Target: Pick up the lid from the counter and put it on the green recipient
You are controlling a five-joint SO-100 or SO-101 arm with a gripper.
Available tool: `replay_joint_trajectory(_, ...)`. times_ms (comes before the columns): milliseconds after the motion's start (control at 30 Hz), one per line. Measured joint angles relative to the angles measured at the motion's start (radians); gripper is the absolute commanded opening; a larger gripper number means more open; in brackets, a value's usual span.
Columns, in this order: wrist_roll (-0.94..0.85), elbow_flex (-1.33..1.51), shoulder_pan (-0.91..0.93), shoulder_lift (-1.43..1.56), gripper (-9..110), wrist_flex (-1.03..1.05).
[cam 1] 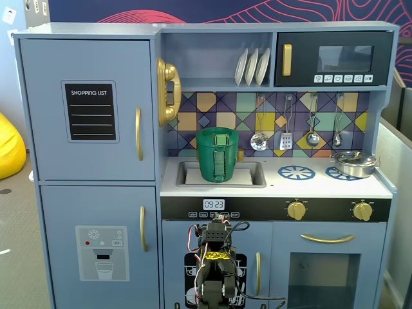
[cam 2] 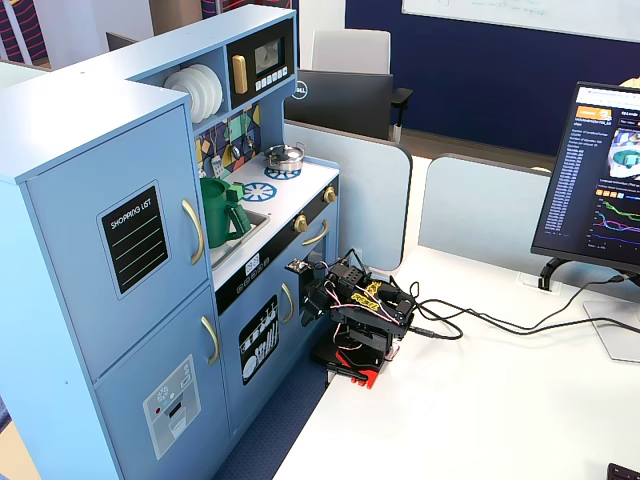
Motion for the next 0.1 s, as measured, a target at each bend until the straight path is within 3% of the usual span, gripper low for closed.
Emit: replay_joint_trajectory(100,0.000,0.000,0.000,0.000,2,0.000)
